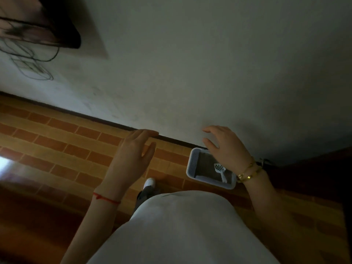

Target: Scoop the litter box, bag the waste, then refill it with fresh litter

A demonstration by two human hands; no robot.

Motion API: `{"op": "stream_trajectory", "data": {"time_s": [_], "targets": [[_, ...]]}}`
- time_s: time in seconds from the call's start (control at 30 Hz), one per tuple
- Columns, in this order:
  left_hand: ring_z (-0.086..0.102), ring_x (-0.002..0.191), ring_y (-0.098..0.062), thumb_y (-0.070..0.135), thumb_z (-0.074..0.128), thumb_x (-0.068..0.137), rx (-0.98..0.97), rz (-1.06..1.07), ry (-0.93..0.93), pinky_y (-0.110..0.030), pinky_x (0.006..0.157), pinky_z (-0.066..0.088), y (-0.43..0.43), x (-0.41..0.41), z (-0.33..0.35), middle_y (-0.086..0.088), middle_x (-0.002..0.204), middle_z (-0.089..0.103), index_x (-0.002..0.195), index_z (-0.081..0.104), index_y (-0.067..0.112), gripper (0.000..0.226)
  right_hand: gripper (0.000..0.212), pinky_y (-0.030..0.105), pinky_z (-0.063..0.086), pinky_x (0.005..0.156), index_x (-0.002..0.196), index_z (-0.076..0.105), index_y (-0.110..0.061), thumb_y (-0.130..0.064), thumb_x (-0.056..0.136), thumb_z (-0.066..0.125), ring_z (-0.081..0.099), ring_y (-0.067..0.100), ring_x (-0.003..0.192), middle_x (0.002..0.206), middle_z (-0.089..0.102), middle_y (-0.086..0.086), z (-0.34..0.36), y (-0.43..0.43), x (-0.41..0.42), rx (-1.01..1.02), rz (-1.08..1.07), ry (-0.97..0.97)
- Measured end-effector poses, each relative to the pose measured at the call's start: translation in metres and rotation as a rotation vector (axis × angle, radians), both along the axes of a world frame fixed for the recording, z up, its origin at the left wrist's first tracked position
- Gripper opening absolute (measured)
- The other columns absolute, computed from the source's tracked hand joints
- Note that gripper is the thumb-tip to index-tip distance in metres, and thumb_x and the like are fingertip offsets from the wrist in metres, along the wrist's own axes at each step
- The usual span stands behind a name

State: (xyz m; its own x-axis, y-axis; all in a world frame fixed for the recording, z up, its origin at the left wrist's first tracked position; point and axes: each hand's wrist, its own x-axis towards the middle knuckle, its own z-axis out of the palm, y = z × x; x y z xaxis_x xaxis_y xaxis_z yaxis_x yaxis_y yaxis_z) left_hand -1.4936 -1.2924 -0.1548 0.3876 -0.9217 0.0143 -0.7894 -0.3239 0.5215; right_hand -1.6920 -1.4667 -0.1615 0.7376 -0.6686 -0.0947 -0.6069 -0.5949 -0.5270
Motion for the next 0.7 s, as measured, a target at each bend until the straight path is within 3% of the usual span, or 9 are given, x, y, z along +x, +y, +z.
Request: {"op": "stream_trajectory", "data": {"time_s": [0.27,0.37,0.7], "targets": [[0.051,0.124,-0.022,0.021,0.053,0.099,0.032,-0.295,-0.053,-0.043,0.102,0.045,-0.04,0.123,0.0,-0.003,0.128,0.061,0.129,0.058,0.019,0.03,0.035,0.018,0.027,0.097,0.128,0.055,-0.008,-0.024,0.096,0.053,0.049,0.024,0.122,0.128,0.058,0.009,-0.021,0.032,0.092,0.017,-0.277,-0.058],[0.051,0.124,-0.022,0.019,0.053,0.098,0.043,-0.371,-0.056,-0.044,0.101,0.044,-0.052,0.155,-0.006,-0.003,0.127,0.061,0.129,0.058,0.018,0.031,0.035,0.022,0.03,0.1,0.128,0.054,-0.01,-0.024,0.096,0.053,0.048,0.023,0.122,0.128,0.058,0.008,-0.029,0.039,0.113,0.06,-0.359,-0.063],[0.049,0.125,-0.021,0.016,0.054,0.098,0.084,-0.469,-0.044,-0.04,0.102,0.04,-0.11,0.19,-0.05,-0.003,0.129,0.06,0.13,0.057,0.016,0.032,0.03,0.026,0.036,0.098,0.12,0.06,-0.006,-0.02,0.094,0.056,0.058,0.024,0.111,0.117,0.064,0.011,-0.071,0.018,0.143,0.05,-0.471,-0.06]]}}
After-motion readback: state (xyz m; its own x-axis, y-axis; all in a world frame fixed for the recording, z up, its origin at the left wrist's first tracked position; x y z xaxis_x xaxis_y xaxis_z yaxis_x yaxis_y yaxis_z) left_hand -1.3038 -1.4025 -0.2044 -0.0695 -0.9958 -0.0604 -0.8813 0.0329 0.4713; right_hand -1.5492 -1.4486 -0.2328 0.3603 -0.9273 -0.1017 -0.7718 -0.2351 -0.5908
